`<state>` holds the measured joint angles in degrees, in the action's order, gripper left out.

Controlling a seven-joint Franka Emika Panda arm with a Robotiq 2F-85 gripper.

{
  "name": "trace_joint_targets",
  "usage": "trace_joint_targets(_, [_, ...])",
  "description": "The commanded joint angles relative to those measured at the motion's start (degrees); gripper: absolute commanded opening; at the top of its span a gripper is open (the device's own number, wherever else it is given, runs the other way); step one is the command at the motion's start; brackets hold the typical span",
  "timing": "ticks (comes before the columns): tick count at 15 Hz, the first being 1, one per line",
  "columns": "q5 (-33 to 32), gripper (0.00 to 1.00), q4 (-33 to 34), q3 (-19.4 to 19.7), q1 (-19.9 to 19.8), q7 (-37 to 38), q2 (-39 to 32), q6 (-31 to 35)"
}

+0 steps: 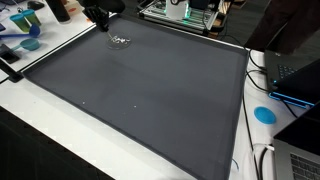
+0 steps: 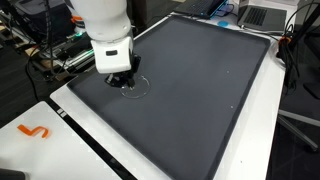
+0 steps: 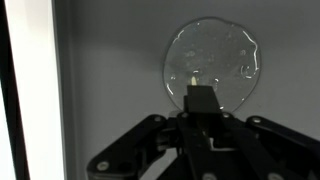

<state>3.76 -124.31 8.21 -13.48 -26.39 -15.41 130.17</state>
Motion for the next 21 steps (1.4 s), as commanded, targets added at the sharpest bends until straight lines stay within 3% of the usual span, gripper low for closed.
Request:
trace_joint_targets(1, [0.93,0.04,0.30,-0.67,-1.00,-1.10,0.29,-1.28])
trace_joint_targets(14, [-1.29,0.04,-1.25,-0.15,0.79,2.25,7.42,-3.57])
trace_joint_targets(21, [-9.59,0.04,-1.96,-0.94,5.36,16.22,9.19,-2.04])
